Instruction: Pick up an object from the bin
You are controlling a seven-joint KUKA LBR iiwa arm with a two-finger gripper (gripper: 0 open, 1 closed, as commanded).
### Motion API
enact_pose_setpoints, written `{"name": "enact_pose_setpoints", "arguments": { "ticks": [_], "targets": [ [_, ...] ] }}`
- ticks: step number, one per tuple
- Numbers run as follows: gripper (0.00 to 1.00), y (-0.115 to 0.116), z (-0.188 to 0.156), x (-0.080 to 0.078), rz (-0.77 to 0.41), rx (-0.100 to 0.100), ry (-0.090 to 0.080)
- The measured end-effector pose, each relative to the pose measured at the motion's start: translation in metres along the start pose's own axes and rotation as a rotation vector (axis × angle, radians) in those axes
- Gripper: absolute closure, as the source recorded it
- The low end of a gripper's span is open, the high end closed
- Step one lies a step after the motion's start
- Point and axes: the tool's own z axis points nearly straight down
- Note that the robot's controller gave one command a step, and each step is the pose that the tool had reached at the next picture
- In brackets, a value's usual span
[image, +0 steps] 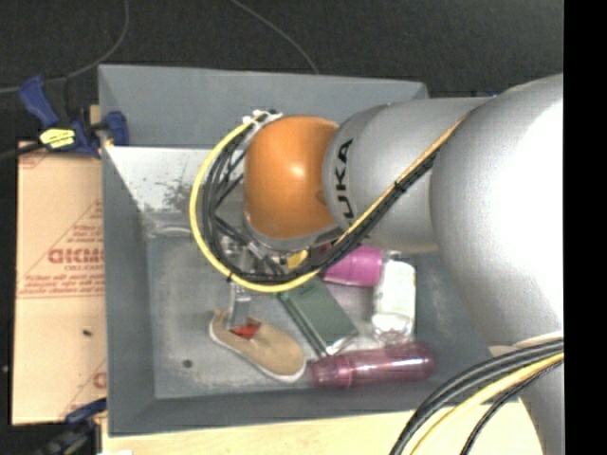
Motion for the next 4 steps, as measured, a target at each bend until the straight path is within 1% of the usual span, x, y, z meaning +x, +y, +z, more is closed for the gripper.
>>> {"name": "enact_pose_setpoints", "arguments": {
  "ticks": [1,2,3,4],
  "targets": [
    [0.0,-0.038,0.035,0.03,0.035,-0.003,0.004],
    [0.0,-0.042,0.04,0.03,-0.034,-0.002,-0.003],
    [1.0,-0.045,0.051,0.046,0.031,-0.006,-0.004],
    [1.0,-0.045,0.051,0.046,0.033,-0.007,-0.004]
  ]
}}
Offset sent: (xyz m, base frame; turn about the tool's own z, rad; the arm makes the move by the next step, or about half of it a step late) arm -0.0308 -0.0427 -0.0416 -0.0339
